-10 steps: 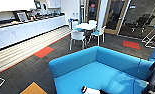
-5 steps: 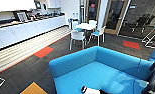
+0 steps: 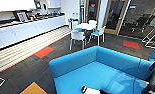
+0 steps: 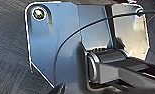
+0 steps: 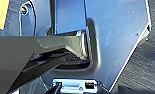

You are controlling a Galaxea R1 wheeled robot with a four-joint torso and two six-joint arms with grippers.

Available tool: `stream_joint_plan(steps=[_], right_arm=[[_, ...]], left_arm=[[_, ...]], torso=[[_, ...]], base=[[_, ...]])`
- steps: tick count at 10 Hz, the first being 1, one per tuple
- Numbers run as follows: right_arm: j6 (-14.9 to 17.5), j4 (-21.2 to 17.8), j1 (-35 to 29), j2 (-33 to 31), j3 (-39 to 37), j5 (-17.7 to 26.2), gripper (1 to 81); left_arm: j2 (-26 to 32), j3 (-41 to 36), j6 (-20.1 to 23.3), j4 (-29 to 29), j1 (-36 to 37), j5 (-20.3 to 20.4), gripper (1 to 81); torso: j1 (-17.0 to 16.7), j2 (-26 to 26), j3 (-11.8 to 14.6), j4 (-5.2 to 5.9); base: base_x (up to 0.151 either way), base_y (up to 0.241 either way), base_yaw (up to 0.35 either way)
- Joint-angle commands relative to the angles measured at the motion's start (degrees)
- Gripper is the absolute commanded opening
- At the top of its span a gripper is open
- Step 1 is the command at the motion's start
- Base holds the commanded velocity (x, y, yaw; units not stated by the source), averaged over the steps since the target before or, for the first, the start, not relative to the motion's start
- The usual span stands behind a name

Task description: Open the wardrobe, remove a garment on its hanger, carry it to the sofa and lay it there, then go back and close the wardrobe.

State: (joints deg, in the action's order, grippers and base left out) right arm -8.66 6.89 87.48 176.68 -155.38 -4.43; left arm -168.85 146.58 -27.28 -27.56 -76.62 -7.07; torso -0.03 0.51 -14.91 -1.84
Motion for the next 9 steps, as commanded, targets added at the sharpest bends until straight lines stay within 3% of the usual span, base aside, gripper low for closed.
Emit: stream_joint_plan(steps=[1,4,9], right_arm=[[0.1,0.1,-0.8,0.6,0.3,3.7,81.1],[0.1,0.1,-0.7,0.6,0.3,3.7,81.1],[0.1,0.1,-0.7,0.6,0.4,3.7,81.1]], left_arm=[[0.3,-0.2,0.0,-0.6,1.9,-3.4,81.1],[0.3,-0.2,0.1,-0.5,1.9,-3.1,81.1],[-0.2,1.5,0.0,-0.5,1.9,-2.8,81.1]], torso=[[0.0,0.0,0.0,0.00],[0.0,0.0,0.0,0.00],[0.0,0.0,0.0,0.00]], base=[[0.000,0.000,0.000],[0.000,0.000,0.000],[0.000,0.000,0.278]])
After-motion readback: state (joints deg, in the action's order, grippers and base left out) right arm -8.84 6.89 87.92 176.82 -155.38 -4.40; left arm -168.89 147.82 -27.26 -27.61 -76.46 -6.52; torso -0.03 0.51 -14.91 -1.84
